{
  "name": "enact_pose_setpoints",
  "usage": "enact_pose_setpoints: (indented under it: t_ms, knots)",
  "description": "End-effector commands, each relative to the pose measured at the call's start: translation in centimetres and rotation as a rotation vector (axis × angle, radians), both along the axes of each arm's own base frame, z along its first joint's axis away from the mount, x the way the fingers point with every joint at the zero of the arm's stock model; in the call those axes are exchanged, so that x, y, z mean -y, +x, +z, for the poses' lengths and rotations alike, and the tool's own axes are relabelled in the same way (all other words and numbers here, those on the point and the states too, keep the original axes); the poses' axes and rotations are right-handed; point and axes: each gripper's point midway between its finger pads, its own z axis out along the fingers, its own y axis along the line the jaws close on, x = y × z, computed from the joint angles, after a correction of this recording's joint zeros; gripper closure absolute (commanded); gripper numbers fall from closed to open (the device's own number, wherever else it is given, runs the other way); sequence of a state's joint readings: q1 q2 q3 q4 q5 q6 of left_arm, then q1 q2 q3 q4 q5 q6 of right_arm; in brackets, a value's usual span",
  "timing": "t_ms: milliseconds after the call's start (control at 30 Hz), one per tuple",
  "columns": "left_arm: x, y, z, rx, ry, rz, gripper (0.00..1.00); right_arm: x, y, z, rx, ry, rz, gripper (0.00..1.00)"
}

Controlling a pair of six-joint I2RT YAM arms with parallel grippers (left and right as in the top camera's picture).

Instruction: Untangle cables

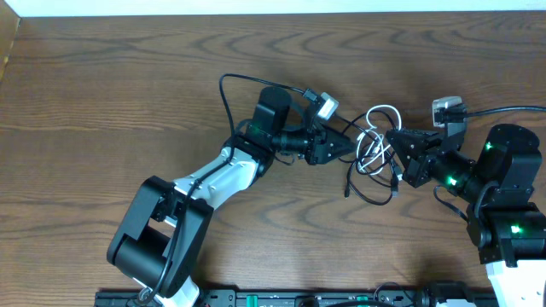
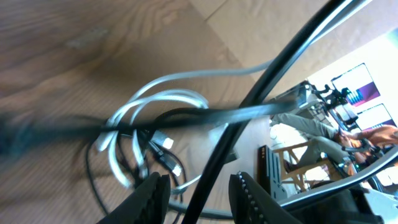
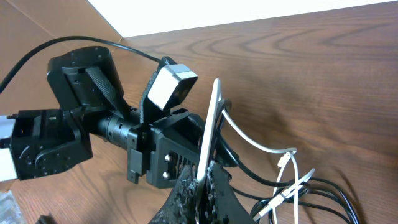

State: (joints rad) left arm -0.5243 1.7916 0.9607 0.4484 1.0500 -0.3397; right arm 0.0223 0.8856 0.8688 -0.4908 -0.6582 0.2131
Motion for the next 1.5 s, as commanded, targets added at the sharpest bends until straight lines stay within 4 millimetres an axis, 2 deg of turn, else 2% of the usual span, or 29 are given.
enact_pose_setpoints:
  t_ms: [0,167,267,300,333,367,400,467,533,567,633,700,767,867,900,967,1133,1300,1467]
  knots:
    - [0.7,-0.4,0.2,-0.002,-0.006,-0.014,0.92,-0.2,-0.3,1.3,0.024,0.019,0.014,0.99]
    - [-0.6,2.5,-2.0,-0.067,0.097,0.18,0.92,0.1,-0.2,1.0,0.015,0.008,-0.005,0.99]
    - [-2.1,4.1,-0.8,-0.056,0.077,0.235,0.92,2.2,0.4,-1.0,-0.05,-0.071,-0.138,0.99]
    - [-2.8,4.5,0.3,-0.037,0.061,0.25,0.93,3.7,0.5,-2.2,-0.09,-0.122,-0.216,0.96]
    - [-3.2,4.8,1.0,-0.025,0.052,0.26,0.93,4.9,0.5,-3.2,-0.126,-0.17,-0.281,0.62]
    - [-4.1,5.2,2.7,0.009,0.03,0.283,0.93,5.8,0.4,-4.0,-0.156,-0.206,-0.325,0.39]
    - [-4.8,5.5,4.1,0.037,0.013,0.299,0.93,6.9,0.3,-5.0,-0.194,-0.247,-0.371,0.1]
    - [-5.7,5.7,6.1,0.065,-0.013,0.323,0.93,7.1,0.1,-6.2,-0.245,-0.268,-0.378,0.01]
    - [-7.2,5.8,9.2,0.096,-0.056,0.363,0.93,5.9,0.0,-7.3,-0.299,-0.235,-0.312,0.01]
    - [-7.8,5.7,10.7,0.125,-0.076,0.377,0.93,4.4,0.0,-7.8,-0.333,-0.182,-0.235,0.01]
    - [-8.3,5.2,12.6,0.164,-0.098,0.383,0.93,2.0,0.3,-8.4,-0.378,-0.094,-0.112,0.01]
    - [-8.4,4.8,13.3,0.174,-0.11,0.384,0.93,0.9,0.7,-9.4,-0.419,-0.066,-0.061,0.01]
    - [-8.5,4.7,13.7,0.151,-0.122,0.389,0.93,0.0,1.2,-10.9,-0.46,-0.075,-0.028,0.02]
    - [-8.5,4.6,13.8,0.124,-0.129,0.394,0.93,-2.3,1.6,-12.1,-0.475,-0.064,0.068,0.14]
    - [-8.5,4.6,13.8,0.112,-0.132,0.395,0.93,-3.7,1.8,-12.6,-0.476,-0.053,0.115,0.21]
    - [-8.4,4.4,13.9,0.11,-0.137,0.384,0.93,-5.4,2.3,-13.4,-0.496,-0.043,0.125,0.27]
    - [-7.8,2.8,15.6,0.138,-0.166,0.336,0.92,-9.0,5.0,-16.0,-0.512,-0.042,0.032,0.24]
    - [-7.1,1.2,17.1,0.169,-0.188,0.304,0.93,-10.0,6.6,-17.9,-0.533,-0.042,-0.1,0.24]
    - [-6.2,-0.1,17.8,0.181,-0.2,0.27,0.93,-11.0,7.4,-19.0,-0.529,-0.034,-0.134,0.22]
